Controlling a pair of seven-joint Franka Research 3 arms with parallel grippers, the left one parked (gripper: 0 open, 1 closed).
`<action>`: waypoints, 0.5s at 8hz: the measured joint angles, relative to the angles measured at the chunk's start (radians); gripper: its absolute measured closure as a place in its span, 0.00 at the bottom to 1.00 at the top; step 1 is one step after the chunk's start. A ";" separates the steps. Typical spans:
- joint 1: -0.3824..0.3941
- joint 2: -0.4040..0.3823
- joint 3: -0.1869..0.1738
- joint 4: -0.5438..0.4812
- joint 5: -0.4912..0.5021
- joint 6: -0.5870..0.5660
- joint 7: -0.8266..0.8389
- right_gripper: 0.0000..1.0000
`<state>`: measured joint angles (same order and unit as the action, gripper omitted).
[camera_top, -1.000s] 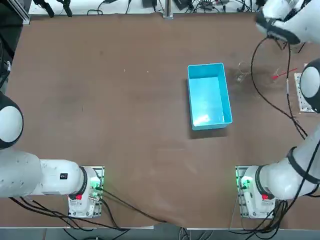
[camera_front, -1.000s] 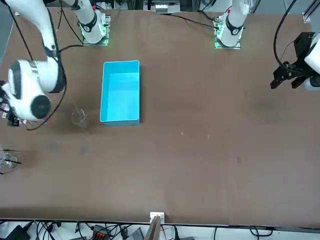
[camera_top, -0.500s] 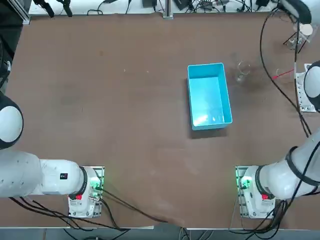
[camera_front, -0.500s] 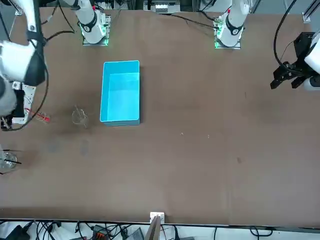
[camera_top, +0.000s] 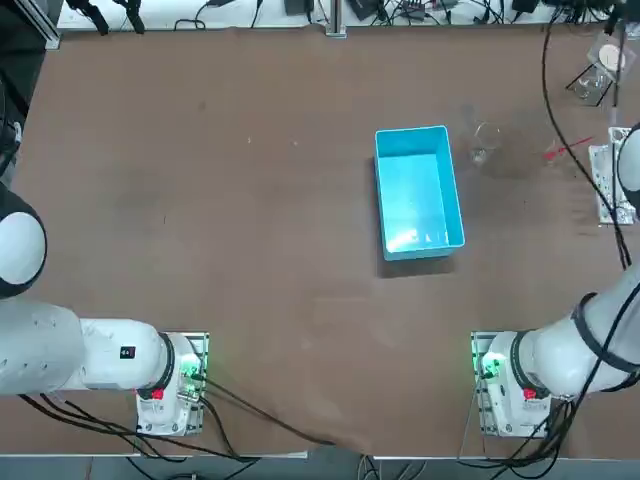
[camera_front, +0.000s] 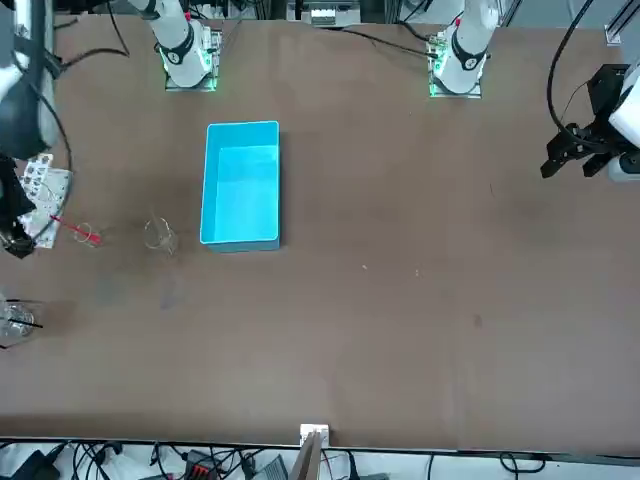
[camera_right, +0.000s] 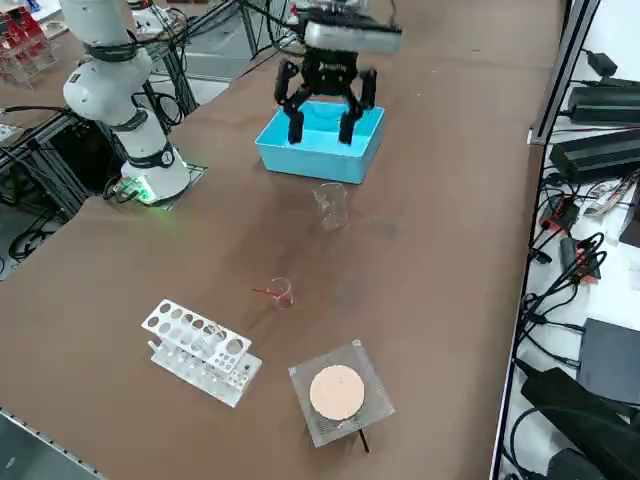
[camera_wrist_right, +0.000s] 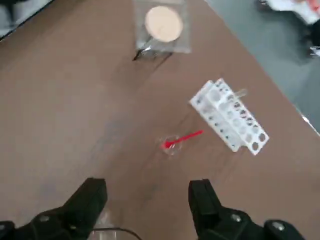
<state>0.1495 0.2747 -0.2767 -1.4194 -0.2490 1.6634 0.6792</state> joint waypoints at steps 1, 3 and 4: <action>-0.010 -0.033 0.000 0.004 0.040 -0.012 -0.127 0.00; -0.009 -0.070 0.009 0.004 0.107 -0.052 -0.341 0.00; -0.009 -0.081 0.009 0.004 0.156 -0.076 -0.463 0.00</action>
<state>0.1402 0.1942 -0.2674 -1.4151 -0.0933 1.5875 0.2159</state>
